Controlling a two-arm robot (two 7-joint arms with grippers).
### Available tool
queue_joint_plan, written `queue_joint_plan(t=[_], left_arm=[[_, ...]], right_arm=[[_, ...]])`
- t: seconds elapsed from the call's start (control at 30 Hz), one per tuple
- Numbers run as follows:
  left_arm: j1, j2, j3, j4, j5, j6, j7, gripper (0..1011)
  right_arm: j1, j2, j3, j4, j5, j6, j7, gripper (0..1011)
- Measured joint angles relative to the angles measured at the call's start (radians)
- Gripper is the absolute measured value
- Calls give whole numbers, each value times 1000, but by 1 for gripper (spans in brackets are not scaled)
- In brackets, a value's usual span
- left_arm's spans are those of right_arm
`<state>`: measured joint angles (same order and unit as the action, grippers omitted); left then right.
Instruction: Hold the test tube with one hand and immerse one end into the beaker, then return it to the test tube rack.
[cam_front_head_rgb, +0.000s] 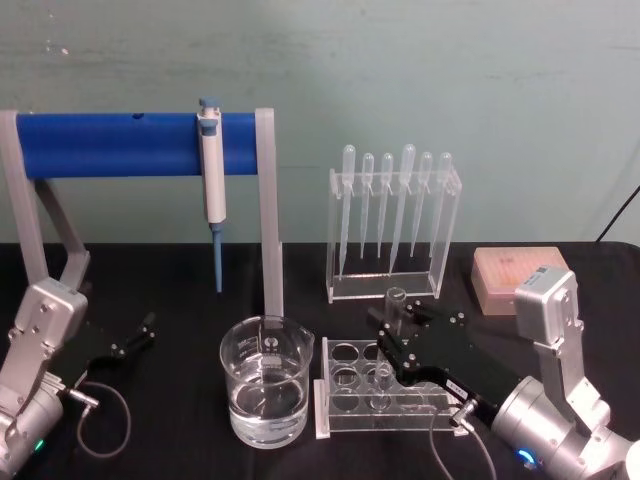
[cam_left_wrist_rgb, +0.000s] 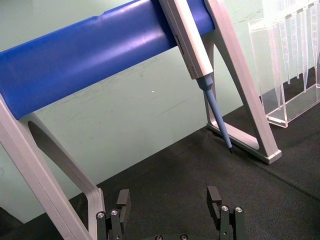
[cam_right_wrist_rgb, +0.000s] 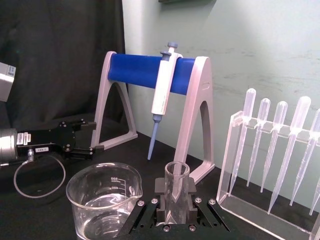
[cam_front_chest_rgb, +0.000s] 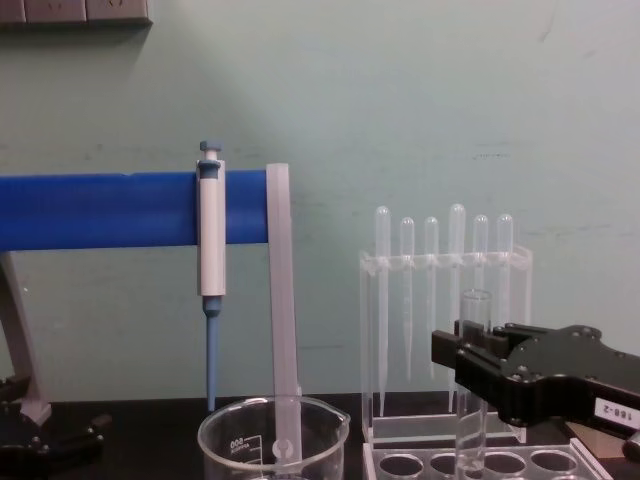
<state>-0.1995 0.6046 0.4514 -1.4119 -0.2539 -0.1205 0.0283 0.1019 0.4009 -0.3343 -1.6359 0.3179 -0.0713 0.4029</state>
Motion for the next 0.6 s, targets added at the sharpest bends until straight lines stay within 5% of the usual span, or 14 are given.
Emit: queue_joint_plan(t=[0.6], left_arm=[[0,0,0,0,0,0,0,1000]], right_arm=[[1,-9,-4,26,-4,-5,7,228]])
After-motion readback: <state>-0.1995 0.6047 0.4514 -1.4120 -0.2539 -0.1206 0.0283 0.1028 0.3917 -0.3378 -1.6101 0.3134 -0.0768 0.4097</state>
